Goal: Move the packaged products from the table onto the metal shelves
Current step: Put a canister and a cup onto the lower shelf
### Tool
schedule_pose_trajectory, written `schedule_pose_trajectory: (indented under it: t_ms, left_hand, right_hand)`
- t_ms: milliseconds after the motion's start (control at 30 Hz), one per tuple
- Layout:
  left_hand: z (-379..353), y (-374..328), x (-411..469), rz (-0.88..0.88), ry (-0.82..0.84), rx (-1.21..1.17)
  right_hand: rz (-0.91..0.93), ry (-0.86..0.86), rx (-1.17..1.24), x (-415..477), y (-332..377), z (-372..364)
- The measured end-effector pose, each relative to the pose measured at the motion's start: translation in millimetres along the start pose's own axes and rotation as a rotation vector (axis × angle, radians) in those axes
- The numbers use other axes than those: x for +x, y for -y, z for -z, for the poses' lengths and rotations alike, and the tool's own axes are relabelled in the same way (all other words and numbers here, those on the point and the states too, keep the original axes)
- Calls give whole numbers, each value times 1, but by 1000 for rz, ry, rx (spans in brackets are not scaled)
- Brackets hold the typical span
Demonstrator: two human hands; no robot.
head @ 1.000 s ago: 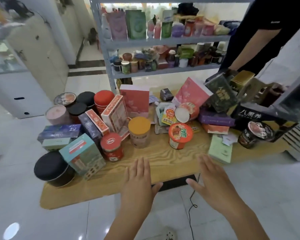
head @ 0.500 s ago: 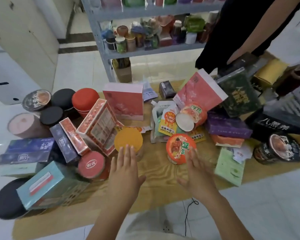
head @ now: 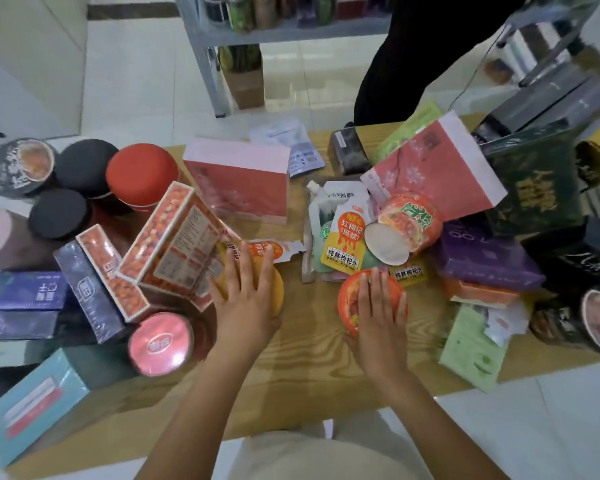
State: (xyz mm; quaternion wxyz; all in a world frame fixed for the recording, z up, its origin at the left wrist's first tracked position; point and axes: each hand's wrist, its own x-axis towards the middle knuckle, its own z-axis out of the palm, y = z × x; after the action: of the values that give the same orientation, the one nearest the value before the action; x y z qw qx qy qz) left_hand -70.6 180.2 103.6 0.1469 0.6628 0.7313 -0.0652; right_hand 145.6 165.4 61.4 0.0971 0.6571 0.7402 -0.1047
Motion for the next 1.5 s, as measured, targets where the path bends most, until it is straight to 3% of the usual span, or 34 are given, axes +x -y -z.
schedule_pose_trajectory:
  t_ms: [233, 533, 600, 833, 1033, 1233, 1500]
  left_hand:
    - [9, -24, 0, 116, 75, 77]
    - [-9, -89, -55, 313, 118, 73]
    - [-22, -109, -72, 294, 40, 59]
    - [-46, -159, -111, 348, -55, -24]
    - [-44, -158, -124, 354, -46, -97]
    - [-30, -122, -169, 530, 14, -319]
    - [-5, -39, -274, 849, -102, -395]
  right_hand:
    - [58, -75, -16, 3, -5, -7]
    - [515, -204, -84, -6, -53, -15]
    - [575, -219, -96, -10, -68, -19]
    - [738, -127, -89, -27, -105, -9]
    - [733, 234, -46, -22, -107, 20]
    - [840, 384, 5, -32, -78, 44]
    - [1318, 254, -109, -80, 59, 102]
